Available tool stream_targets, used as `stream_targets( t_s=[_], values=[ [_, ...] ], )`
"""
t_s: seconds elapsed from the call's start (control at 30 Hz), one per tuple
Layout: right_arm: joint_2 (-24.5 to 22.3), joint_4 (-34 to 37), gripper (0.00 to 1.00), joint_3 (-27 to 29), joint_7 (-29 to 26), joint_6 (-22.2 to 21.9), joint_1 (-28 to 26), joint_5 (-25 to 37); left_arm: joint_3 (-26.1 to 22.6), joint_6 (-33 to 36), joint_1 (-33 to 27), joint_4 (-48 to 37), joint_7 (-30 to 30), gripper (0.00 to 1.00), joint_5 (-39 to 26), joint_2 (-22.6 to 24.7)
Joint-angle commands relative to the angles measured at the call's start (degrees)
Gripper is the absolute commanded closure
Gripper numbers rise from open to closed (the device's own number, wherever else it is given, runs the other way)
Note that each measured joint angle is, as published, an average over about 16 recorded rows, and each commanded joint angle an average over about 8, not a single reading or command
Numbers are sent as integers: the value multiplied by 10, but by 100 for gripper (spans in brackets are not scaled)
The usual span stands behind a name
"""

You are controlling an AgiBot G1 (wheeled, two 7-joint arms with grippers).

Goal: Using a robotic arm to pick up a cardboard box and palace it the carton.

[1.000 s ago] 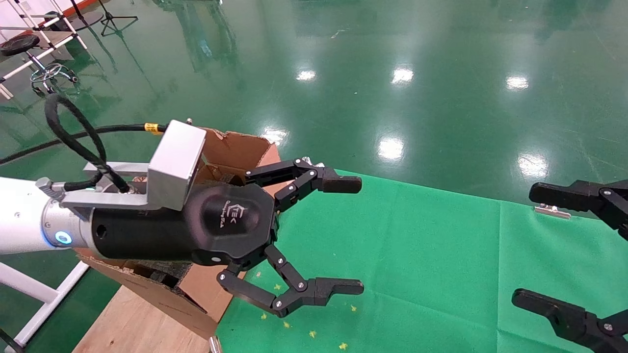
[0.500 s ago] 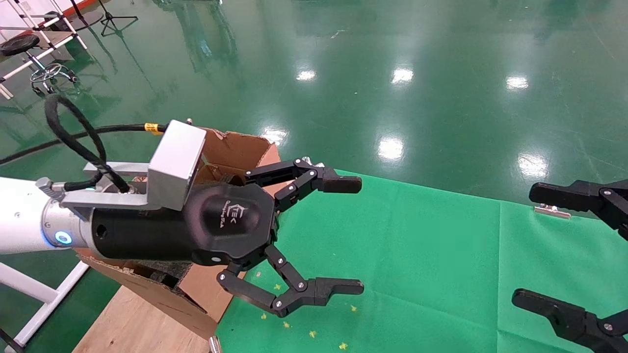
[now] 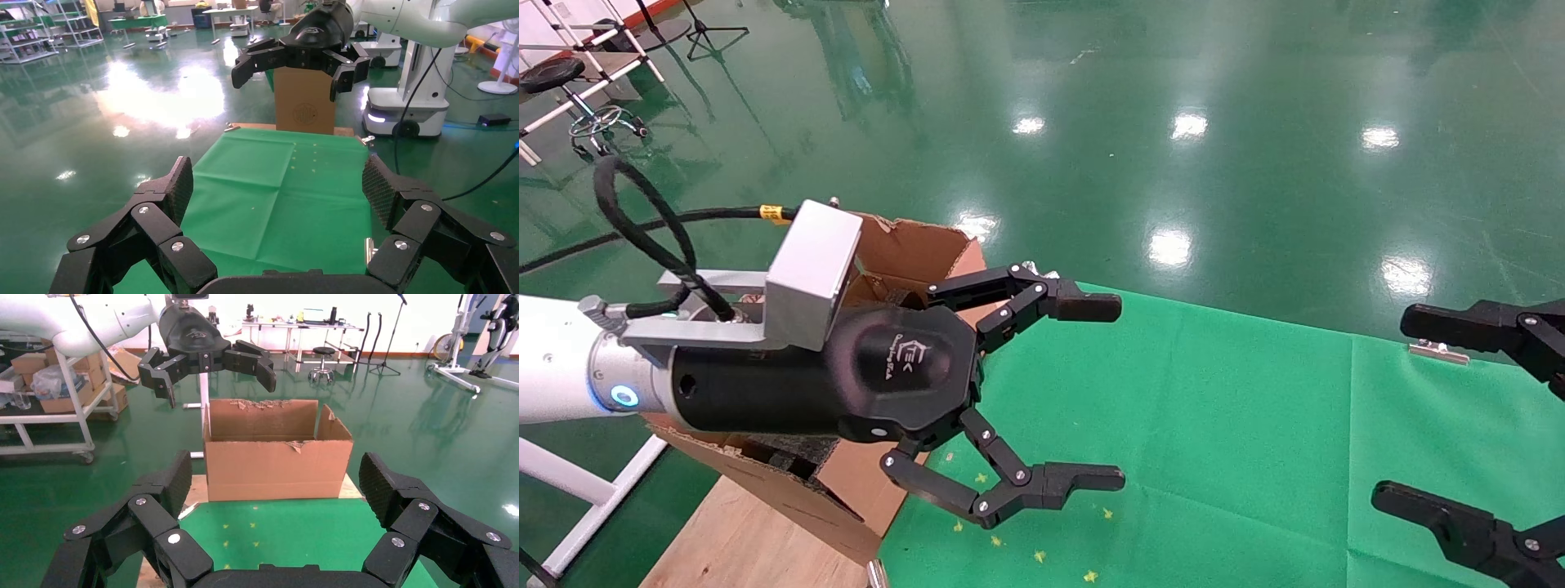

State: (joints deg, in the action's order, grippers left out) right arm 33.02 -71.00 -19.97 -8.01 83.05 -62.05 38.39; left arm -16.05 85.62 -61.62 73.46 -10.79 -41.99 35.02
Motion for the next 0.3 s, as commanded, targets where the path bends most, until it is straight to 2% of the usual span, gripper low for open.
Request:
stream_targets(
  t_s=[0.03,0.3],
  values=[
    [0,0,0,0,0,0,0,0,0,0,0,0,0,0,0,0],
    [0,0,0,0,0,0,0,0,0,0,0,0,0,0,0,0]
  ],
)
